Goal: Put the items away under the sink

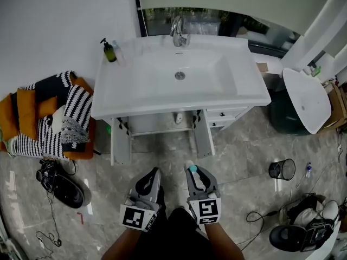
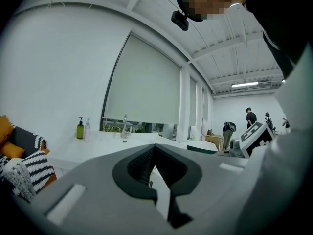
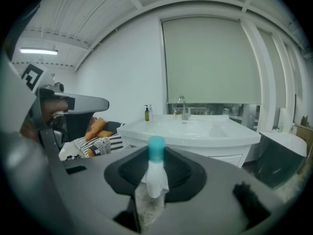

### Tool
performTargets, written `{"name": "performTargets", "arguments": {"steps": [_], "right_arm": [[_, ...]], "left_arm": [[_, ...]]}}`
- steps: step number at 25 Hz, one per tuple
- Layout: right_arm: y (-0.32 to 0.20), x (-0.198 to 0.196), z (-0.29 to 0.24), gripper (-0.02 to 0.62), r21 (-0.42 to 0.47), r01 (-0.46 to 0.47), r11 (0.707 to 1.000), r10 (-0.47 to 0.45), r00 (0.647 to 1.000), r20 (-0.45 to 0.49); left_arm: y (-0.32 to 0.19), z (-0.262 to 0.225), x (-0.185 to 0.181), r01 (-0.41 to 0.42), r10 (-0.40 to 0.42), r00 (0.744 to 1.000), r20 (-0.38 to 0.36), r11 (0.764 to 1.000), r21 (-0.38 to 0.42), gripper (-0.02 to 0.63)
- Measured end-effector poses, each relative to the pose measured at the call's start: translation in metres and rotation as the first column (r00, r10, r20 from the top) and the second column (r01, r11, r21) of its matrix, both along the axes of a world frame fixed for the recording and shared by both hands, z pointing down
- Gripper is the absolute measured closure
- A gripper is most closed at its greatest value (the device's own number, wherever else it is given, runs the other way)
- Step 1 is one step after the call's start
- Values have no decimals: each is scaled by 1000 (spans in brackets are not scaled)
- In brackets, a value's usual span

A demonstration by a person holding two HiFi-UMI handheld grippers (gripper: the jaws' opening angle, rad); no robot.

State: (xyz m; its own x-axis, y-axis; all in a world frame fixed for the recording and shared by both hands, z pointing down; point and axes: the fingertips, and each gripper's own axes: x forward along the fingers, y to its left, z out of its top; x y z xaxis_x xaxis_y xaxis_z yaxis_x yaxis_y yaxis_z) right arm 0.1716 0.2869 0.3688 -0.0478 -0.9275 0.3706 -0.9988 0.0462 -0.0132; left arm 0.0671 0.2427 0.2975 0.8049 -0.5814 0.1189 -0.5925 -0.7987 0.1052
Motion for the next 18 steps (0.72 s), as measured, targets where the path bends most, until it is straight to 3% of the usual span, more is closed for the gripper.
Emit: {"name": "performTargets", "arguments": {"steps": [18], "right_arm": [[-55, 15, 137, 488, -23, -43, 999, 43, 999, 1]], "left_arm": [[-65, 137, 2, 6, -6, 1000, -15, 1000, -13, 600]]}}
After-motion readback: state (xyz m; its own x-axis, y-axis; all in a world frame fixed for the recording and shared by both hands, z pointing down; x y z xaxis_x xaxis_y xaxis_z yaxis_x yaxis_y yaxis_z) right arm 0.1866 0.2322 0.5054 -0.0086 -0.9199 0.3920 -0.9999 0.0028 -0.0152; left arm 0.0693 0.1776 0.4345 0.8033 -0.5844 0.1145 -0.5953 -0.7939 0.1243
